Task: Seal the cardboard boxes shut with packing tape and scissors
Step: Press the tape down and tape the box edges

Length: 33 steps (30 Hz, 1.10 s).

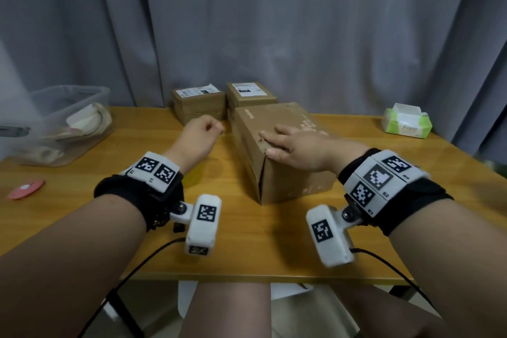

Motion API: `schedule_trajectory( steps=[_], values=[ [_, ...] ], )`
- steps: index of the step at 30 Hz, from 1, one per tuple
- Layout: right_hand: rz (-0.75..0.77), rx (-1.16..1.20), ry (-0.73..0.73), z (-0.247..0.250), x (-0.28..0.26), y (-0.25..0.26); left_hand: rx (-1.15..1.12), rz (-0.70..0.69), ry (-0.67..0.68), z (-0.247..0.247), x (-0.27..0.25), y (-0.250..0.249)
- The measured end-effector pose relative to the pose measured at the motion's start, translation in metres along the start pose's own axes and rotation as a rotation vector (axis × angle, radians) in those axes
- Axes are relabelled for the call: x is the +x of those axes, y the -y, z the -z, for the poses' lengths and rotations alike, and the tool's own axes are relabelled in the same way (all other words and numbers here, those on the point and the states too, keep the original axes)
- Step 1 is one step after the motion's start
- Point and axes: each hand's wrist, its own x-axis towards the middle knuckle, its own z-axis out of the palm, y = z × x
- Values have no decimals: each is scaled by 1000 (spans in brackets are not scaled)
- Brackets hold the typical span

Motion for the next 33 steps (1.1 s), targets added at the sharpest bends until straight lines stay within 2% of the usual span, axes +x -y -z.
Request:
schedule_trajectory(
  steps=[2, 4, 6, 7, 10, 14, 16, 18, 20, 21, 24, 26, 29, 33],
  values=[
    [-25, -102, -13, -3, 3, 14, 374, 101, 116, 15, -5, 18],
    [-21, -166, -50, -3, 6, 23, 652, 176, 285, 21, -12, 34],
    [-19, -164, -52, 0, 11, 26, 806, 184, 394, 20, -18, 47],
    [-22, -152, -37, 1, 12, 25, 827, 169, 403, 19, -20, 52],
    [-31, -153, -8, 3, 12, 24, 703, 97, 297, 18, -22, 56],
    [-13, -155, -30, 4, 6, 19, 268, -62, 103, 25, -22, 36],
    [16, -3, -75, 7, 4, 16, 85, -158, 78, 31, -25, 17],
    [68, 260, -251, 13, 4, 17, -7, -229, 89, 36, -29, -2],
    [98, 504, -488, 19, 4, 23, -32, -281, 95, 39, -32, -18],
    [111, 635, -520, 22, 4, 26, -47, -298, 90, 40, -33, -24],
    [119, 1054, -314, 25, 3, 38, -64, -338, 65, 39, -31, -36],
    [91, 1142, -281, 23, 7, 40, -58, -354, 63, 39, -29, -40],
    [72, 1227, -423, 20, 12, 45, 19, -361, 61, 38, -26, -42],
    [21, 1199, -507, 24, 13, 48, 66, -365, 66, 39, -23, -44]
  ],
)
